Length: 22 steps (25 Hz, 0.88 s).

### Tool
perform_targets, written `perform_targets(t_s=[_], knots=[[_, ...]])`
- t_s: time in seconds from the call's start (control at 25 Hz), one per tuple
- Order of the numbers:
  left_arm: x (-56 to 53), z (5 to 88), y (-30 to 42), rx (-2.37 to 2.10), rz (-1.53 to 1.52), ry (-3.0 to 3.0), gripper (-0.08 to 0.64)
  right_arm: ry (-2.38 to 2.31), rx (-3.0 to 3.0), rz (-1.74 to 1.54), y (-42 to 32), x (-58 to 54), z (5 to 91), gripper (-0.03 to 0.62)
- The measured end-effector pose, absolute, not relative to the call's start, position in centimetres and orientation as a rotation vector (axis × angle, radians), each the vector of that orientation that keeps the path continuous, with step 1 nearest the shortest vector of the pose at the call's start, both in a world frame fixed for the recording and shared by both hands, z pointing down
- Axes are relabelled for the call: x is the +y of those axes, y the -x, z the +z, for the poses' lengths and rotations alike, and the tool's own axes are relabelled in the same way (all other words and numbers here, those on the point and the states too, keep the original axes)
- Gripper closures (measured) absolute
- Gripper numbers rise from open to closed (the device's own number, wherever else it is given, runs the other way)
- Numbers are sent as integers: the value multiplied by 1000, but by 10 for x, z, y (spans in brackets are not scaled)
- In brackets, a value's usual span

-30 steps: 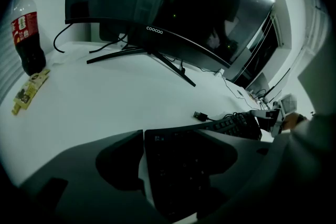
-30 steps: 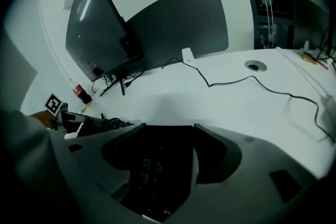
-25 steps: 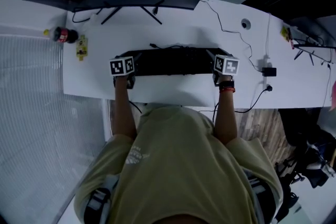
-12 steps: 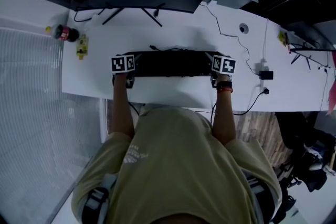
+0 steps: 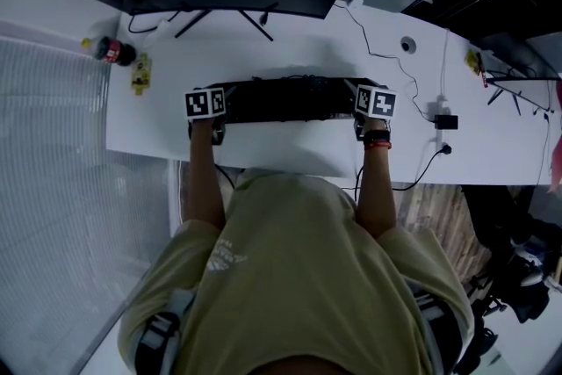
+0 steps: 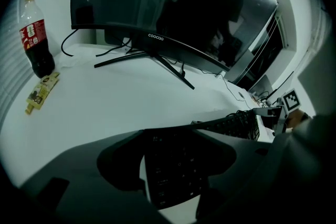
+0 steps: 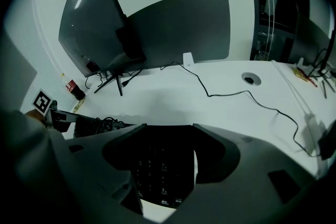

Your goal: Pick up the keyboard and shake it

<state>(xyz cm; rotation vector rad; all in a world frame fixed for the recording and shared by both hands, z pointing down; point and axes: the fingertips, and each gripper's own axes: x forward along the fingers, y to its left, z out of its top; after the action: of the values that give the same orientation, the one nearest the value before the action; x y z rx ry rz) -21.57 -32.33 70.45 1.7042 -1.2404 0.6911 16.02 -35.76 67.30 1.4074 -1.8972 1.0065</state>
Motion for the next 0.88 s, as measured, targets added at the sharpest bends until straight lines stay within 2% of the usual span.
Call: perform_targets(t_s=[0.88], knots=[[-371, 649, 221, -1408, 675, -1842, 282, -1514, -2065, 842, -153, -394, 614, 312]])
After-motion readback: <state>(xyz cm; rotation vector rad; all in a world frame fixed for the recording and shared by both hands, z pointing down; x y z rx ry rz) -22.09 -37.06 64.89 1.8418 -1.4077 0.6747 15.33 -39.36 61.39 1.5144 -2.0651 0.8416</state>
